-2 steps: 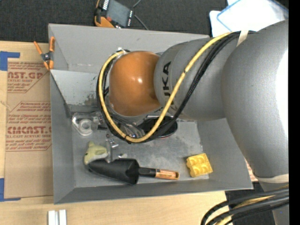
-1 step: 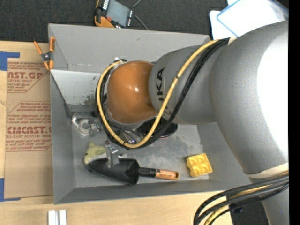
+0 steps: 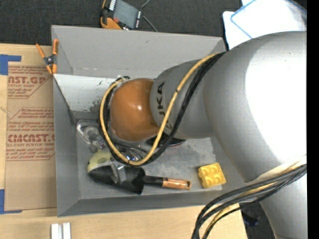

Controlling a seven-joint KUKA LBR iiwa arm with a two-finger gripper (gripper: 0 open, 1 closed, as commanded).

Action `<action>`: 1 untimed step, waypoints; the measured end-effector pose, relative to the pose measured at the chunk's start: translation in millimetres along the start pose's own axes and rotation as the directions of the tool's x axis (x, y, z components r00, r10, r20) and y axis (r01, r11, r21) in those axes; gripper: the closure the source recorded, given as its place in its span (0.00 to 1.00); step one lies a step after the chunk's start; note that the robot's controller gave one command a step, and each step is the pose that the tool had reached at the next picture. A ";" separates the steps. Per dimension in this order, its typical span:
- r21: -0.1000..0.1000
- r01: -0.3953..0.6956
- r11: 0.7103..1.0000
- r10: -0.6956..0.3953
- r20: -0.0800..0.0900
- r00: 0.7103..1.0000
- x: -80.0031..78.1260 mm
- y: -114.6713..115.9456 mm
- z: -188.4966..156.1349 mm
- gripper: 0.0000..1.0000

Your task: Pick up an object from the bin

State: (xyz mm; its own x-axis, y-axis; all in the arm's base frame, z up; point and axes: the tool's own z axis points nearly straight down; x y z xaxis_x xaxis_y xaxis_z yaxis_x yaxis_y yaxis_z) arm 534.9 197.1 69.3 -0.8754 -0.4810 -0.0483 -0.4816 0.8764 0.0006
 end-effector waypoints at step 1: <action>0.005 0.340 0.940 -0.340 0.015 0.940 19.4 6.5 -5.3 1.00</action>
Offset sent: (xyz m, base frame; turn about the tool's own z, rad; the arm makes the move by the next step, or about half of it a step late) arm 0.0000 0.0000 0.0000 0.0000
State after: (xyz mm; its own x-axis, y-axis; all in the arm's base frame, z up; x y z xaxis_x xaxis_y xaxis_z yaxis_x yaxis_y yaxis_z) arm 514.5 193.4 73.7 -0.6584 -0.7502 -0.0608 -0.7506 0.6604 -0.0212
